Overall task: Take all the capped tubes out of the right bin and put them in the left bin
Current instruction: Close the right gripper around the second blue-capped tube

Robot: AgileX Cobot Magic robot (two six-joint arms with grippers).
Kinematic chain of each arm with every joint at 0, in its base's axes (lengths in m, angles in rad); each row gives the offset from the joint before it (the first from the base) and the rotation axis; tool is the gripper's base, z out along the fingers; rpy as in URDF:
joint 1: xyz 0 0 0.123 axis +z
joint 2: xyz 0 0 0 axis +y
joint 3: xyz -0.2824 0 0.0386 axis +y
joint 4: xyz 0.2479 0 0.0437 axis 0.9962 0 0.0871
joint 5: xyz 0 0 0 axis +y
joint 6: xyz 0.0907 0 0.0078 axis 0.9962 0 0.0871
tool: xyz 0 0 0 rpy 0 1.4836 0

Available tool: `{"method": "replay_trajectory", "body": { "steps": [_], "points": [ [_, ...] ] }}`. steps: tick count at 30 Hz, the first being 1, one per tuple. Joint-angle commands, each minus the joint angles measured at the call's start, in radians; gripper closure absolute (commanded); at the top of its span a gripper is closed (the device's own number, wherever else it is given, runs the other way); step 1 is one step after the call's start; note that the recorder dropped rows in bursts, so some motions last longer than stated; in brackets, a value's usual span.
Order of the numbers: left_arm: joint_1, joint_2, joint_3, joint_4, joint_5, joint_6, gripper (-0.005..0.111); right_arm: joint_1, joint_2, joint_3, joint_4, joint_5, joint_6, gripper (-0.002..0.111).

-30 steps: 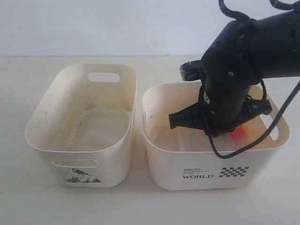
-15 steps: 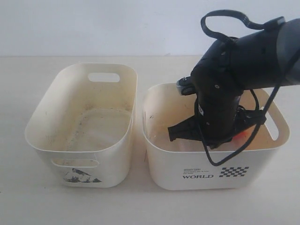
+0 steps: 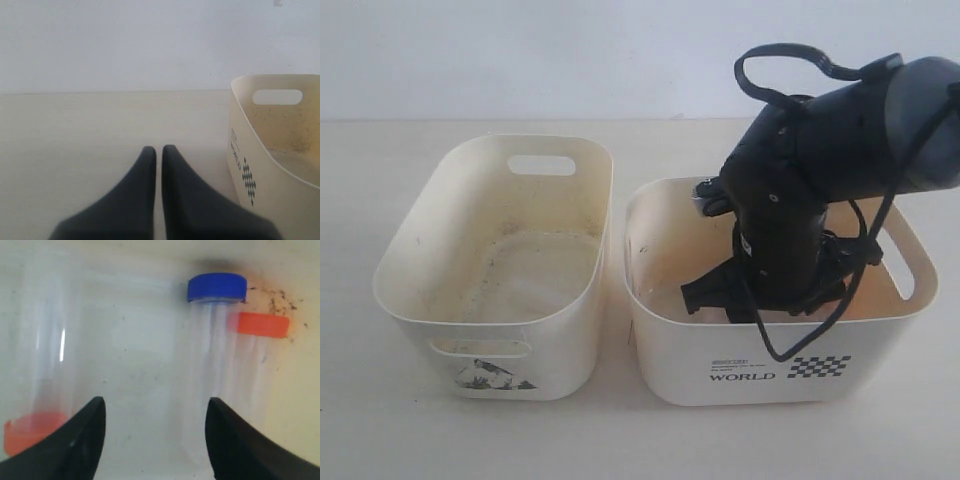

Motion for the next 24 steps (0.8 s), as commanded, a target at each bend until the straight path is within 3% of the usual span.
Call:
{"method": "replay_trajectory", "body": {
  "steps": [1, 11, 24],
  "points": [
    [0.0, 0.0, -0.004, -0.004, 0.0, -0.01, 0.102, -0.005, -0.005, 0.005, -0.08, 0.034, 0.052, 0.051],
    [0.0, 0.0, -0.004, -0.004, 0.0, -0.01, 0.102, -0.07, 0.036, 0.005, -0.061, 0.023, 0.061, 0.051],
    [0.0, 0.0, -0.004, -0.004, 0.0, -0.01, 0.102, -0.072, 0.098, 0.005, -0.027, -0.015, 0.024, 0.051]
  ]
}}
